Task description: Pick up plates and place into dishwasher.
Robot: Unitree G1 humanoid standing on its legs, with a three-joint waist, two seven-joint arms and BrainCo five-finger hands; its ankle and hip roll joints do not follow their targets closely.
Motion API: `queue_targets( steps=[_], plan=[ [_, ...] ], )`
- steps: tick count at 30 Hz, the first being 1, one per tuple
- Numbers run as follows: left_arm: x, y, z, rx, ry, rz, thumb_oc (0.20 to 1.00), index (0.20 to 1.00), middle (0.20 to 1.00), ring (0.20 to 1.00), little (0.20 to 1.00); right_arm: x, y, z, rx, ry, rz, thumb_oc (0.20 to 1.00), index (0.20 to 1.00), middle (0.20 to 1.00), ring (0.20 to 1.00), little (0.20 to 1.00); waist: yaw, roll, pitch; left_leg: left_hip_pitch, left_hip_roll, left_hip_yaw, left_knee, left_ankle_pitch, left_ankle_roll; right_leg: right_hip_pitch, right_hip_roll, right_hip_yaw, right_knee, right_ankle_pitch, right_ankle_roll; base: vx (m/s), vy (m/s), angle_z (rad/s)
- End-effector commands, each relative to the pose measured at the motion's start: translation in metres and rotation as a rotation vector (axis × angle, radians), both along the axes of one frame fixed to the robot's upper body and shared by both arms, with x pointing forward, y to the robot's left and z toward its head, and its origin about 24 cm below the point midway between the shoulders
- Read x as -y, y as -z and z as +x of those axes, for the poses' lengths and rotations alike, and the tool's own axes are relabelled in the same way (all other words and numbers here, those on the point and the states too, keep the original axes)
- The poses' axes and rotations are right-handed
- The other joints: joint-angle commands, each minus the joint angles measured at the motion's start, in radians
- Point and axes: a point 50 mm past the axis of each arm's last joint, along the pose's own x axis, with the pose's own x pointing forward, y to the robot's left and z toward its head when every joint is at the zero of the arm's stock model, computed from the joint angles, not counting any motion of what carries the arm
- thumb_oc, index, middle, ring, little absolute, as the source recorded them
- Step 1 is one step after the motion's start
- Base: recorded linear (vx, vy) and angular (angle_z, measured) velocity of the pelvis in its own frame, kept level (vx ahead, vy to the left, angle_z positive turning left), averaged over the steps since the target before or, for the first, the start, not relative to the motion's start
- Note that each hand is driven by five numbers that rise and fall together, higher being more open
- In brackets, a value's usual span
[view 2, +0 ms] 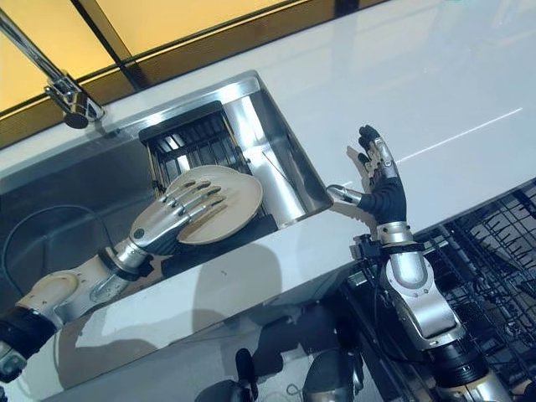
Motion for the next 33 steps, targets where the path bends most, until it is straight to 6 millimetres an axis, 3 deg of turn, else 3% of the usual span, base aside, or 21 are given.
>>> queue_targets(
  steps=[1, 8, 9, 11, 24, 33],
  plan=[
    [0.007, 0.005, 0.006, -0.01, 0.009, 0.015, 1.0, 1.0, 1.0, 1.0, 1.0, 0.006, 0.024, 0.007, -0.107, 0.051, -0.008, 1.0, 1.0, 1.0, 1.0, 1.0, 0.0, -0.008, 0.028, -0.039, -0.075, 0.013, 0.084, -0.12, 0.096, -0.158, 0.079, 0.02, 0.113, 0.012, -0.046, 0.0, 0.0, 0.0],
    [0.002, 0.017, 0.008, 0.005, -0.067, -0.021, 1.0, 1.0, 1.0, 1.0, 1.0, 0.005, 0.025, 0.005, -0.104, 0.037, -0.017, 1.0, 1.0, 1.0, 1.0, 1.0, 0.0, -0.016, 0.029, -0.039, -0.074, 0.015, 0.076, -0.117, 0.095, -0.156, 0.079, 0.015, 0.107, 0.012, -0.051, 0.0, 0.0, 0.0],
    [0.001, 0.017, 0.009, 0.015, -0.086, -0.041, 0.529, 0.529, 0.529, 0.529, 0.529, 0.005, 0.025, 0.006, -0.104, 0.037, -0.016, 1.0, 1.0, 1.0, 1.0, 1.0, 0.002, -0.017, 0.028, -0.037, -0.075, 0.014, 0.074, -0.117, 0.095, -0.154, 0.079, 0.014, 0.105, 0.012, -0.052, 0.0, 0.0, 0.0],
    [-0.002, 0.016, 0.011, 0.041, -0.116, -0.077, 0.2, 0.2, 0.2, 0.2, 0.2, 0.005, 0.026, 0.005, -0.103, 0.037, -0.017, 1.0, 1.0, 1.0, 1.0, 1.0, 0.005, -0.02, 0.025, -0.036, -0.077, 0.011, 0.07, -0.117, 0.096, -0.149, 0.079, 0.013, 0.101, 0.011, -0.053, 0.0, 0.0, 0.0],
    [-0.003, 0.025, 0.005, 0.042, -0.121, -0.105, 0.2, 0.2, 0.2, 0.2, 0.2, 0.003, 0.033, 0.002, -0.123, 0.04, -0.002, 1.0, 1.0, 1.0, 1.0, 1.0, 0.03, -0.035, -0.02, 0.0, -0.078, 0.002, 0.049, -0.125, 0.096, -0.102, 0.07, -0.01, 0.079, 0.004, -0.048, 0.01, -0.01, 0.0],
    [-0.018, 0.023, -0.007, 0.066, -0.169, -0.208, 0.2, 0.2, 0.2, 0.2, 0.2, 0.008, 0.042, -0.005, -0.154, 0.054, 0.012, 1.0, 1.0, 1.0, 1.0, 1.0, 0.053, -0.041, -0.074, 0.05, -0.075, -0.005, 0.031, -0.139, 0.097, -0.043, 0.066, -0.023, 0.053, -0.006, -0.043, 0.04, -0.02, 0.0]
  ],
)
